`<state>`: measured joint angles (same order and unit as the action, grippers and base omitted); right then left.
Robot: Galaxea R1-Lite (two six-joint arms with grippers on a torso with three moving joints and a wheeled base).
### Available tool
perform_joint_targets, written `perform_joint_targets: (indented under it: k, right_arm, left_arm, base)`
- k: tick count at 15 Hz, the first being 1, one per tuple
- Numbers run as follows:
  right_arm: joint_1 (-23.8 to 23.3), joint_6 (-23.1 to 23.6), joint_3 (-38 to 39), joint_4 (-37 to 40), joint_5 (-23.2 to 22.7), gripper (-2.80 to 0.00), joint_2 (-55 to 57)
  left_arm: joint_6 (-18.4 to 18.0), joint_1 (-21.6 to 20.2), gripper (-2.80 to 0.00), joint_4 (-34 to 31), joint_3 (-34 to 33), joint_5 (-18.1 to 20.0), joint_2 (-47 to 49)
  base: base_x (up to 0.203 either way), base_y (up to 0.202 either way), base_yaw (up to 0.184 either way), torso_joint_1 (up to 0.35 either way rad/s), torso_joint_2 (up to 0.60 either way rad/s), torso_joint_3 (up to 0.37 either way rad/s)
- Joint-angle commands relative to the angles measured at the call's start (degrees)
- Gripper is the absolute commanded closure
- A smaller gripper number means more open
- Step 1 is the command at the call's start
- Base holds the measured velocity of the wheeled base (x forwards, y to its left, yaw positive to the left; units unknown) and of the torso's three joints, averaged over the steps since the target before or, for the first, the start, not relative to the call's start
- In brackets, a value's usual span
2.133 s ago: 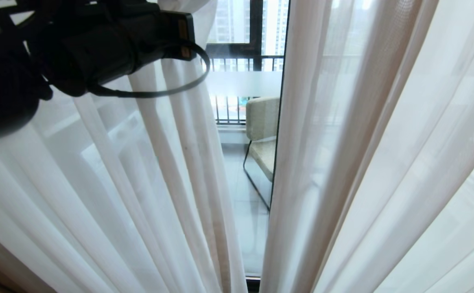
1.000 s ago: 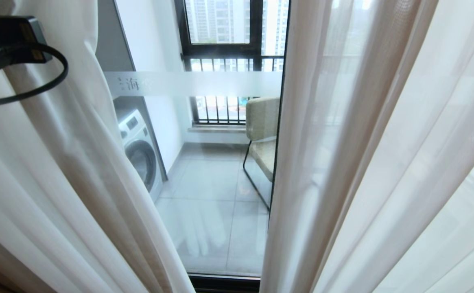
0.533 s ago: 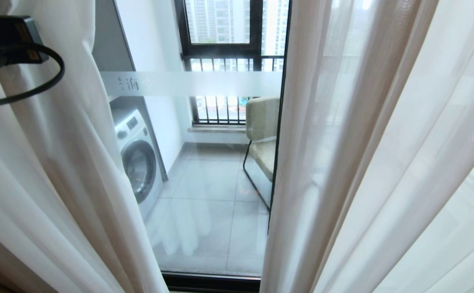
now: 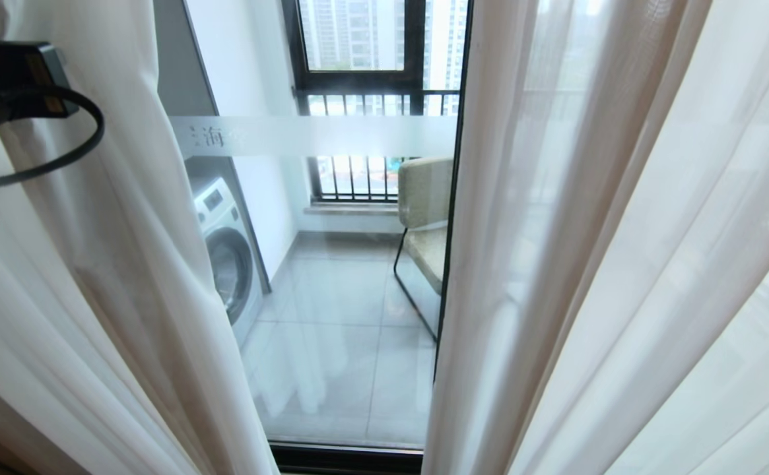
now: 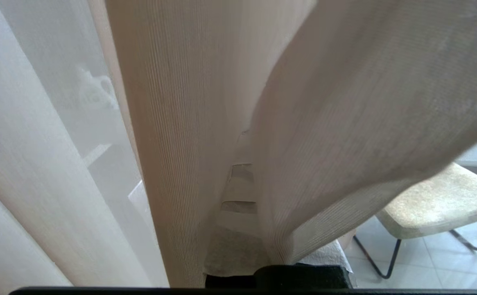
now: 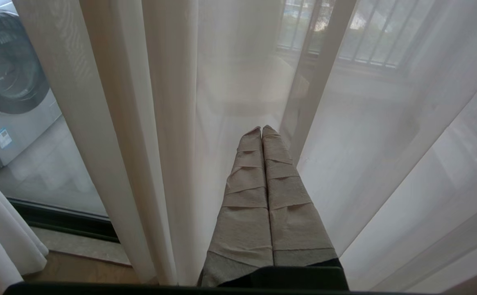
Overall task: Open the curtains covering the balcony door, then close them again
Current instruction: Pull the inner curtains open on both sides
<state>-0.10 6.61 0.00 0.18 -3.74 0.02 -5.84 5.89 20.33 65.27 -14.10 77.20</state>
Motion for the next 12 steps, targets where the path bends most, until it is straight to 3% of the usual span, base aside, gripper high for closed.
perform_joint_targets:
  k: [1, 9, 12]
  right_arm:
    - [0.0, 0.1, 0.0, 0.0, 0.0, 0.0, 0.0]
    - [0.0, 0.1, 0.0, 0.0, 0.0, 0.0, 0.0]
    - [0.0, 0.1, 0.0, 0.0, 0.0, 0.0, 0.0]
  left_arm:
    - [0.0, 0.0, 0.0, 0.1, -0.1, -0.1, 0.1]
    - [0.1, -0.5, 0.0, 0.0, -0.1, -0.5, -0.5]
    - [0.0, -0.4, 0.0, -0.5, -0.6, -2.8, -1.8]
  base:
    - [0.0, 0.0, 0.0, 0.0, 0.0, 0.0]
    - [0.0, 0.173, -0.002, 0.003, 0.0, 0.003]
    - [0.0, 0.191, 0.003, 0.002, 0.0, 0.002]
